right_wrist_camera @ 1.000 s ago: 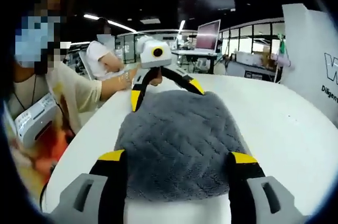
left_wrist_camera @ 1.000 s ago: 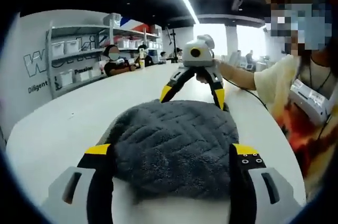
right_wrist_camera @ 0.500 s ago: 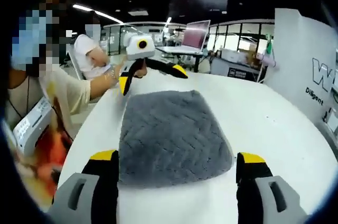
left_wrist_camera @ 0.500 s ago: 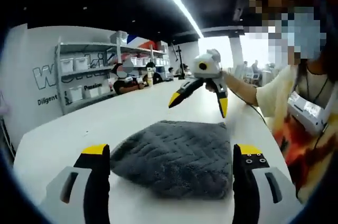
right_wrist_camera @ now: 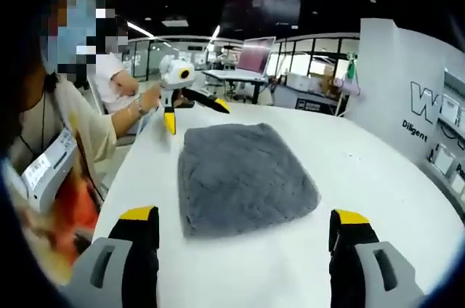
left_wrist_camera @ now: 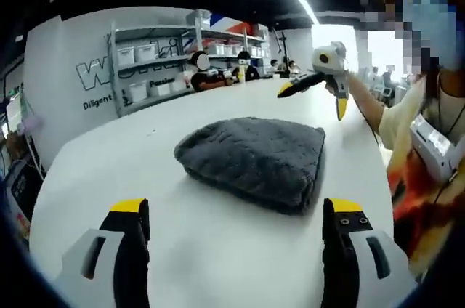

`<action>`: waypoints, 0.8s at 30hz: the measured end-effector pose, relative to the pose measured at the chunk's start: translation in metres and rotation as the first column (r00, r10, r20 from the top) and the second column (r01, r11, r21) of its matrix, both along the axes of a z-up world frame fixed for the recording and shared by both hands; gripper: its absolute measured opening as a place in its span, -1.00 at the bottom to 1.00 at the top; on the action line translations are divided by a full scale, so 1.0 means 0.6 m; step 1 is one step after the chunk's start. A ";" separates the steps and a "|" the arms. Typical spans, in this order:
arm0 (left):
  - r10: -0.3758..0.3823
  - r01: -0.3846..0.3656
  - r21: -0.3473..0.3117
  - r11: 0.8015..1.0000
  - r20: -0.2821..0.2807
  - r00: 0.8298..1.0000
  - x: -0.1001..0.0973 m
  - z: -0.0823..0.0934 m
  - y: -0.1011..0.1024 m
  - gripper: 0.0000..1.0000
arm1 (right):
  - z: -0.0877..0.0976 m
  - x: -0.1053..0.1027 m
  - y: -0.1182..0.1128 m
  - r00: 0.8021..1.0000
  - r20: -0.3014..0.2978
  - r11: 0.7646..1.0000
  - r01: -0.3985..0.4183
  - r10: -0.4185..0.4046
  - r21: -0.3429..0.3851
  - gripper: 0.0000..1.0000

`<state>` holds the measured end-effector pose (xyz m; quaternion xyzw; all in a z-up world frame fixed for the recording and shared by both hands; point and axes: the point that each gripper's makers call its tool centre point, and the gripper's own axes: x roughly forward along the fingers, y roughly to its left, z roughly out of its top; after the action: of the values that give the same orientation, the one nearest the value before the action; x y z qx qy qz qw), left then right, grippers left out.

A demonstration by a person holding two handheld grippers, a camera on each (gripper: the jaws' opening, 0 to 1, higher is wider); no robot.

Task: Fold the towel on the table until its edges align and the towel forms a compact rectangular stack.

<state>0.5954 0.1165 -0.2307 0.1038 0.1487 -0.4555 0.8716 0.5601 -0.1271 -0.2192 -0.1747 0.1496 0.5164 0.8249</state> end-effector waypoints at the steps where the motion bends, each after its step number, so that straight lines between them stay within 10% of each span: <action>1: 0.006 -0.007 -0.005 1.000 -0.008 1.000 -0.002 -0.002 0.005 0.96 | -0.001 -0.002 0.001 1.000 0.000 1.000 0.001 -0.001 0.010 0.99; 24: 0.102 -0.103 -0.011 0.995 -0.034 0.994 -0.036 -0.007 0.052 0.99 | 0.011 0.003 -0.021 0.999 -0.010 0.990 0.042 -0.041 0.135 0.99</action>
<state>0.5738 0.1478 -0.2348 0.0829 0.1653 -0.4128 0.8919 0.5622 -0.1400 -0.2128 -0.1132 0.1209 0.5088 0.8448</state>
